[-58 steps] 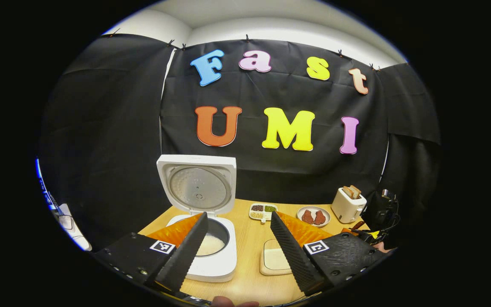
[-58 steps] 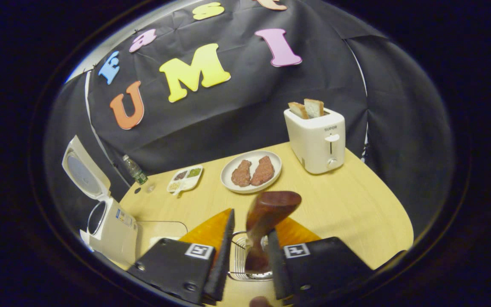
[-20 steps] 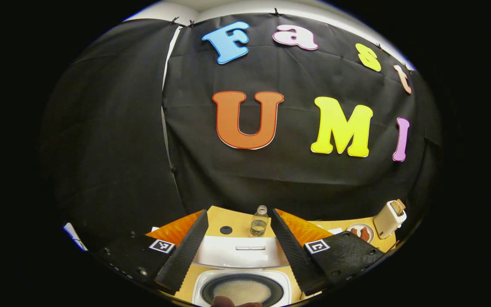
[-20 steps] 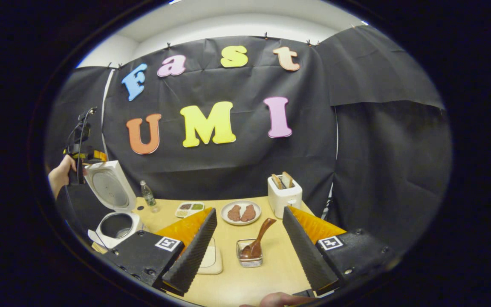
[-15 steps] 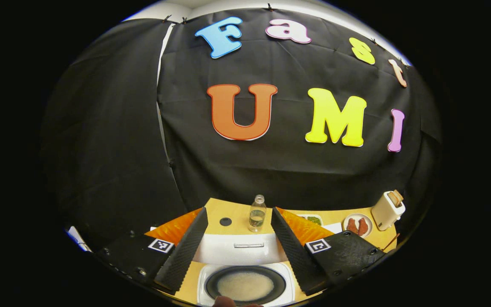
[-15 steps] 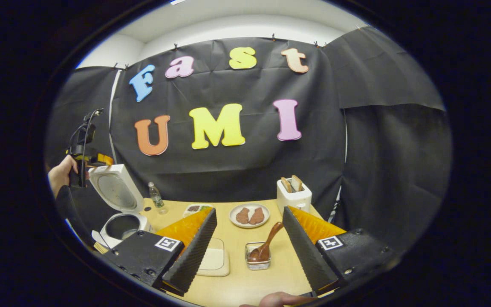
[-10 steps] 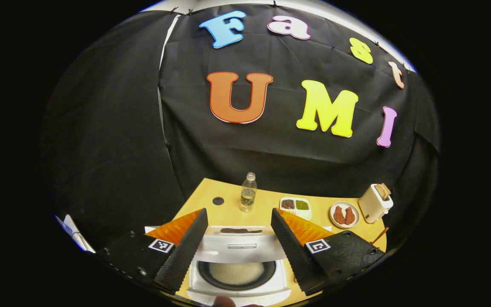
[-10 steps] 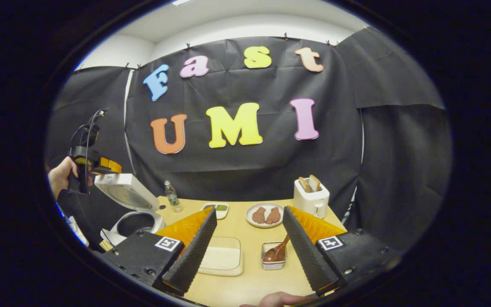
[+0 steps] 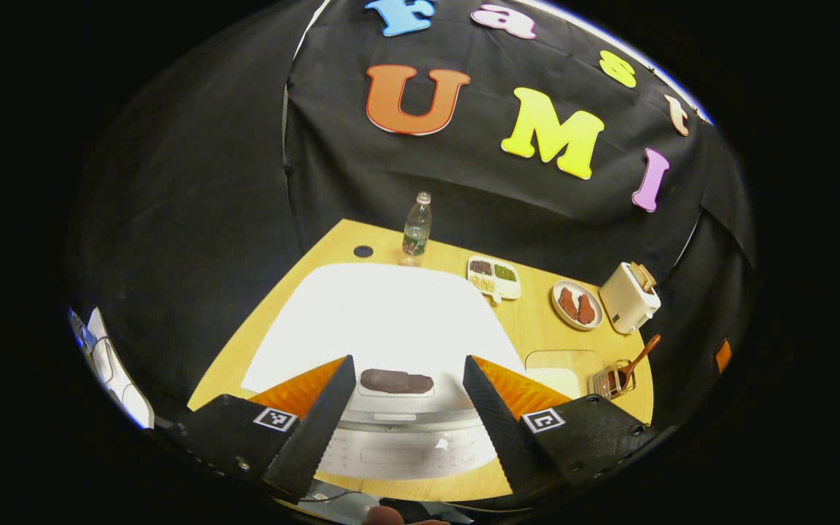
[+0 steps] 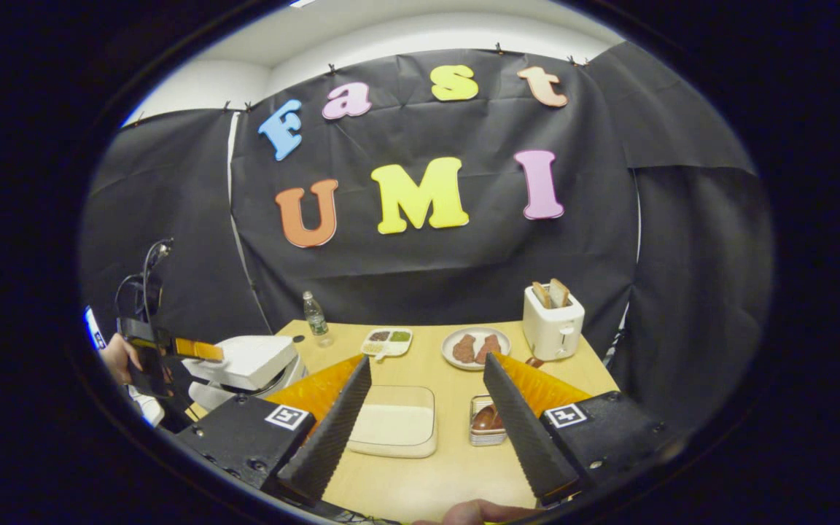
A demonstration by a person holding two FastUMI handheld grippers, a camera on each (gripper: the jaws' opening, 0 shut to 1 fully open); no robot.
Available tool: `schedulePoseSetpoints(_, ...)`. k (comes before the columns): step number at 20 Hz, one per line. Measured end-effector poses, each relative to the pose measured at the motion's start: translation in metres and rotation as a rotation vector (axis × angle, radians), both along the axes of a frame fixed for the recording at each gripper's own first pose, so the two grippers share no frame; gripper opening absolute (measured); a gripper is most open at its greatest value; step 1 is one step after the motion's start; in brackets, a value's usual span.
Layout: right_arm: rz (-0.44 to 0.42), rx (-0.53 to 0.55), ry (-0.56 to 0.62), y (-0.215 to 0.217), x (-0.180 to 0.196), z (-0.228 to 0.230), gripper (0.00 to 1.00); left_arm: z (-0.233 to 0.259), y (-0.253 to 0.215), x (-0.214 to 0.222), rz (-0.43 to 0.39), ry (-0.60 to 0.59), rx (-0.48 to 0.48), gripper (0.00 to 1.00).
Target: Close the left gripper, press the button to open the rice cooker; take a wooden spoon from the chopstick holder with the right hand, scoop a spoonful of rice and pour it into the rice cooker, then put the wooden spoon back into the chopstick holder.
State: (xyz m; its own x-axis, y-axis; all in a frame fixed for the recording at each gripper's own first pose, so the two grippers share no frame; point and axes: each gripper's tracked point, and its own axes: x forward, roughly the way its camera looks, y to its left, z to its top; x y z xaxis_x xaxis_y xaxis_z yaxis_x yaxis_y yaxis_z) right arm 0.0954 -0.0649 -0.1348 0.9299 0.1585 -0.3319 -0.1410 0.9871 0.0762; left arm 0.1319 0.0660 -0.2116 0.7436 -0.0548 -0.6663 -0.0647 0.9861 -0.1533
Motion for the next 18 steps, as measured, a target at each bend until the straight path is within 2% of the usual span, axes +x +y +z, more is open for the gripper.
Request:
schedulePoseSetpoints(6,-0.006,0.001,0.014,0.004,0.002,-0.001,1.00,-0.025,0.002,-0.014,0.028,0.050,-0.030,0.95)
schedulePoseSetpoints(11,0.009,0.016,0.025,0.009,0.008,-0.004,1.00,-0.035,0.004,-0.019,0.007,0.092,0.038,0.96)
schedulePoseSetpoints(12,0.012,0.020,0.025,0.011,0.010,-0.005,1.00,-0.035,0.004,-0.019,0.008,0.091,0.046,1.00)
schedulePoseSetpoints(13,0.015,0.024,0.026,0.011,0.011,-0.006,1.00,-0.037,0.004,-0.020,0.009,0.097,0.053,0.96)
schedulePoseSetpoints(15,0.023,0.037,0.031,0.011,0.014,-0.009,0.96,-0.042,0.002,-0.023,-0.003,0.090,0.091,0.97)
schedulePoseSetpoints(16,0.029,0.044,0.035,0.012,0.016,-0.011,1.00,-0.044,0.003,-0.024,-0.004,0.087,0.111,0.98)
schedulePoseSetpoints(18,0.043,0.052,0.041,0.012,0.021,-0.014,1.00,-0.043,0.003,-0.022,0.017,0.078,0.119,0.98)
